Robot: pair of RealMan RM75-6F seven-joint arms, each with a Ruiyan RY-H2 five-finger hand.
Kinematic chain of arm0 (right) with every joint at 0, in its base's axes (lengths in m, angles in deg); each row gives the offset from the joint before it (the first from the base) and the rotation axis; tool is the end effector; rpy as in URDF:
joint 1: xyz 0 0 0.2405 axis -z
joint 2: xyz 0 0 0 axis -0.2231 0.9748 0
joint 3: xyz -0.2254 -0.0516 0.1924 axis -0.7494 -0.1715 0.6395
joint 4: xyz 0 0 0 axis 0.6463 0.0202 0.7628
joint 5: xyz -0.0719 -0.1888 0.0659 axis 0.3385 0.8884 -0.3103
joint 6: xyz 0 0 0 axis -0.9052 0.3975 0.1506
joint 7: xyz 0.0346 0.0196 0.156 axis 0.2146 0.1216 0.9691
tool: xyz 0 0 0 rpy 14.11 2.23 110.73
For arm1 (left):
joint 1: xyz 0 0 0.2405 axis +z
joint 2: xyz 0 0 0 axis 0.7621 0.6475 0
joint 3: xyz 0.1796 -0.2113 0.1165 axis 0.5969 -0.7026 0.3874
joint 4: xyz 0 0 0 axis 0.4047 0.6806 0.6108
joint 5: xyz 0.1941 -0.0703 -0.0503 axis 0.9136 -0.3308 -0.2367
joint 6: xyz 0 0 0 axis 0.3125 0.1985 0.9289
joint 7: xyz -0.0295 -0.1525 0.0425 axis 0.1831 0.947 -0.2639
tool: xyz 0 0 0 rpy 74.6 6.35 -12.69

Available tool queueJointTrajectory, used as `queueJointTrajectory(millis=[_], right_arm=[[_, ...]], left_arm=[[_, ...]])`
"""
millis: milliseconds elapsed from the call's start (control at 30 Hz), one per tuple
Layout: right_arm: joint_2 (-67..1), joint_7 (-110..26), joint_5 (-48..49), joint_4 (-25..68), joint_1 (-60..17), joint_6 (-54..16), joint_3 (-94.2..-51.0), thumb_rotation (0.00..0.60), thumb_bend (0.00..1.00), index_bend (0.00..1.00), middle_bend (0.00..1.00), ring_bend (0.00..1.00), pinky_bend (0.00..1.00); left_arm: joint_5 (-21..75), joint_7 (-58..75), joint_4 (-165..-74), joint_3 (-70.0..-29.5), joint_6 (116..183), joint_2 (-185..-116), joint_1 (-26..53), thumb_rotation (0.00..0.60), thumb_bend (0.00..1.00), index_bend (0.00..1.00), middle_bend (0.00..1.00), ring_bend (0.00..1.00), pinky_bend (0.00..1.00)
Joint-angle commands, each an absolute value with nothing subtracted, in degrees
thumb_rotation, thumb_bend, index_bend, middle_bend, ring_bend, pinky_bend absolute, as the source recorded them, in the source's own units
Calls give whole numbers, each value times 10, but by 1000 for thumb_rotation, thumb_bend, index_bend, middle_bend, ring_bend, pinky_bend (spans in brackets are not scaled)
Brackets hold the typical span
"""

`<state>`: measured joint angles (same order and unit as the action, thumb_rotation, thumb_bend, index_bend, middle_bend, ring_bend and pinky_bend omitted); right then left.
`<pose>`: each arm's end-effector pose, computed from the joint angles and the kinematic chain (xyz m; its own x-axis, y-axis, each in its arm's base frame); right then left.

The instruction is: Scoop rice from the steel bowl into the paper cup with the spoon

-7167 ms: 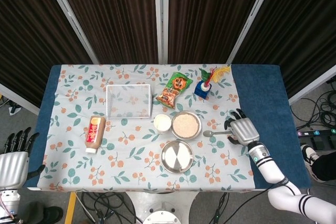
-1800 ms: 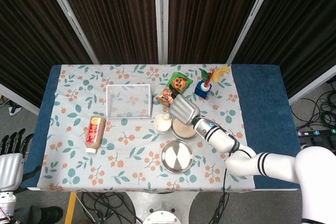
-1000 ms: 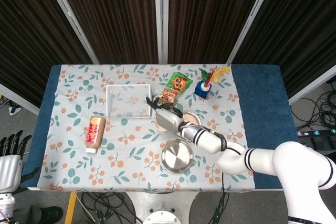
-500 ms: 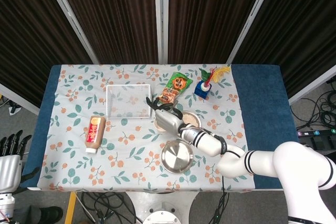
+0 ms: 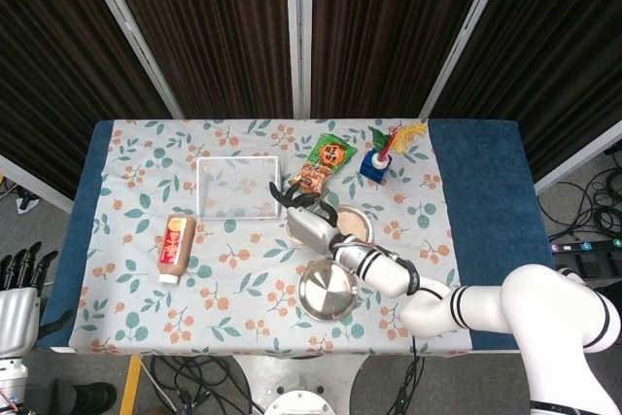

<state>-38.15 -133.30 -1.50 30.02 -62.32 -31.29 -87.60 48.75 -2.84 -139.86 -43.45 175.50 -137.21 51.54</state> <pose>-0.0220 -0.4173 -0.0581 0.6791 0.7133 -0.1733 0.5410 -0.3267 0.7750 -0.3668 0.1549 0.1519 0.4793 0.0031 0.8777 0.8664 0.1583 -0.4737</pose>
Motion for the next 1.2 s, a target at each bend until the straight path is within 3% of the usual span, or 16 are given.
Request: queueJointTrajectory(millis=[33,867,1200], right_arm=[[-392,-1357,-35,306,-610,-289,-873,600,327,685,654,315,0],[-394,-1310,-32,307,-582,-259,-853,600,327,688,658,335,0],[-353,-1152,-5,346,-527,-230,-831,600,327,687,658,335,0]], left_arm=[[489,-26,-1396,-433,1757,-1372,517,600,136,211,144,74,69],[488,-37,-1407,-434,1758,-1370,518,600,137,211,144,74,69],[494,-36,-1404,-435,1764,-1370,519,600,137,211,144,73,69]])
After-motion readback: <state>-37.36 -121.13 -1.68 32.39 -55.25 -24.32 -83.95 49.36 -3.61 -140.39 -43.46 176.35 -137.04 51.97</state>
